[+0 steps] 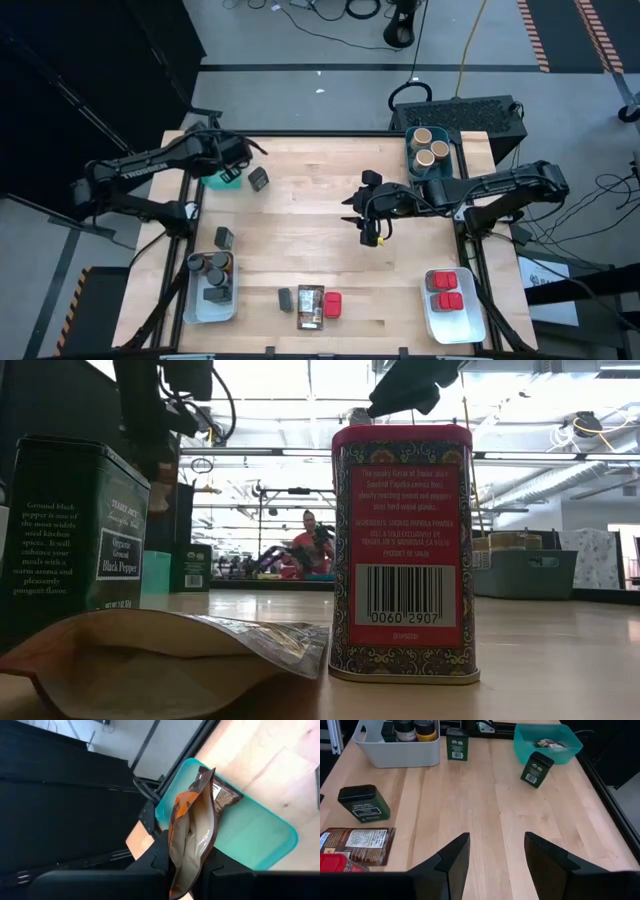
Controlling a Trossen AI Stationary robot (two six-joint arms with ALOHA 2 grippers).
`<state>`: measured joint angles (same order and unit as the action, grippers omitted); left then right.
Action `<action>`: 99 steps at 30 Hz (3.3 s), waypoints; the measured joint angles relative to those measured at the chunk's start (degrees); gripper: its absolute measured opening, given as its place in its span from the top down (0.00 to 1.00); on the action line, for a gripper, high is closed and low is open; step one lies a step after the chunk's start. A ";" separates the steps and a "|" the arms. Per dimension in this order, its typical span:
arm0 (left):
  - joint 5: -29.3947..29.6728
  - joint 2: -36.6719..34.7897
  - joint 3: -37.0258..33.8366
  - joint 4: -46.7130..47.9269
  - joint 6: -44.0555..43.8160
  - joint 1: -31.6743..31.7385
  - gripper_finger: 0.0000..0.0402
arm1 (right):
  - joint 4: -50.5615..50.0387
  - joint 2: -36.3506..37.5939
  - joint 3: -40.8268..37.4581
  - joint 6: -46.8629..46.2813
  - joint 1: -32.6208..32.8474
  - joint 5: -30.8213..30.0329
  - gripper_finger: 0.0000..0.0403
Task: Sort spices by type
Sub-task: Put the right brown seasoning pack into the light green bin, then put the top black seasoning can into the gray bin
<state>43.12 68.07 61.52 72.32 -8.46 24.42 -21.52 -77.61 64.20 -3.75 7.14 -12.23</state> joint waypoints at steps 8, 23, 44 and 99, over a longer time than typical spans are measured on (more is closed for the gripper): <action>-2.78 3.40 -2.91 -1.88 5.00 4.13 0.90 | 0.07 0.01 0.00 0.00 0.00 0.07 0.57; -1.16 4.38 -4.02 -7.69 12.67 8.06 0.89 | -1.06 0.00 0.00 0.01 0.02 0.09 0.57; -9.12 4.38 -4.04 -11.92 25.36 17.30 0.89 | -1.05 0.01 0.00 -0.04 0.07 0.23 0.58; -21.75 -4.65 -1.99 -21.75 -1.83 -17.05 0.60 | -11.79 2.97 0.00 -15.74 9.70 -10.25 0.58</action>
<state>21.37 63.42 59.53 50.56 -10.29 7.38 -33.31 -74.64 64.20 -19.49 16.83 -22.48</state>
